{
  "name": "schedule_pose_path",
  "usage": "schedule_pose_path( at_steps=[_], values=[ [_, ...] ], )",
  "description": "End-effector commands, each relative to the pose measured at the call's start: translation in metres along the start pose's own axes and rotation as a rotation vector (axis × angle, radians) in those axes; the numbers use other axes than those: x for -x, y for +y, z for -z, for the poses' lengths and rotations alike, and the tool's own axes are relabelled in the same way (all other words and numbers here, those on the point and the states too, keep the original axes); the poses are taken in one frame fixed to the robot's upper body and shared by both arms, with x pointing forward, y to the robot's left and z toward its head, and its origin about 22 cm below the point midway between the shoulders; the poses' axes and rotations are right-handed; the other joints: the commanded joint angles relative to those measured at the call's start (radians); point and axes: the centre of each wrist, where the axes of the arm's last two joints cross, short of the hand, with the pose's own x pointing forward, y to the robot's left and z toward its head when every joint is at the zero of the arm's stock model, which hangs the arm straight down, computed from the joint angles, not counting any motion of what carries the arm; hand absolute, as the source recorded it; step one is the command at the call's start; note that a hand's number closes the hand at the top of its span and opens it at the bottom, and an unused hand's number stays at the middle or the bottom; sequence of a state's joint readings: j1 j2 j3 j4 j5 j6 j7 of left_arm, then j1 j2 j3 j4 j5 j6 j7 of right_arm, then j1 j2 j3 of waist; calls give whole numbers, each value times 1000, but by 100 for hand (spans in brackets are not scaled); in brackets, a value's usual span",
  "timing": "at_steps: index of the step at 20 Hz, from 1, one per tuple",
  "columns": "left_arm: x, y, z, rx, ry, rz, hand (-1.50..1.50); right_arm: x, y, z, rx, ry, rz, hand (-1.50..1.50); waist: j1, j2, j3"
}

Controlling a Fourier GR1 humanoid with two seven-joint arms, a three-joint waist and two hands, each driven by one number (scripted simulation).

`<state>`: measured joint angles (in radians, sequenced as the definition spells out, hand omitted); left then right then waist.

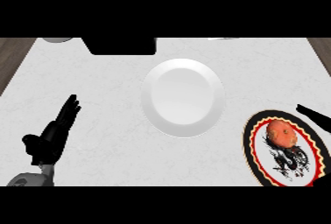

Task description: Pick the squash from the plate and place it in the plate

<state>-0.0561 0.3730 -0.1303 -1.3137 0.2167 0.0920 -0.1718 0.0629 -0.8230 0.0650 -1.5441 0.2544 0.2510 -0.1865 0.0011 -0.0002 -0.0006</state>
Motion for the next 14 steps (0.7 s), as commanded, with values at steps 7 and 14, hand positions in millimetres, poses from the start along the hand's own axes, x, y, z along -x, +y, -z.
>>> schedule_pose_path(
  at_steps=[7, 14],
  values=[
    [-5, -8, 10, -4, 8, -5, 0, 16, 0, 26, -93, 104, -86, -150, 0, 0, 1],
    [6, 7, 3, -13, 5, 2, 0, 17, 35, 41, -102, 111, -130, -150, -1, 0, 0]
  ],
)
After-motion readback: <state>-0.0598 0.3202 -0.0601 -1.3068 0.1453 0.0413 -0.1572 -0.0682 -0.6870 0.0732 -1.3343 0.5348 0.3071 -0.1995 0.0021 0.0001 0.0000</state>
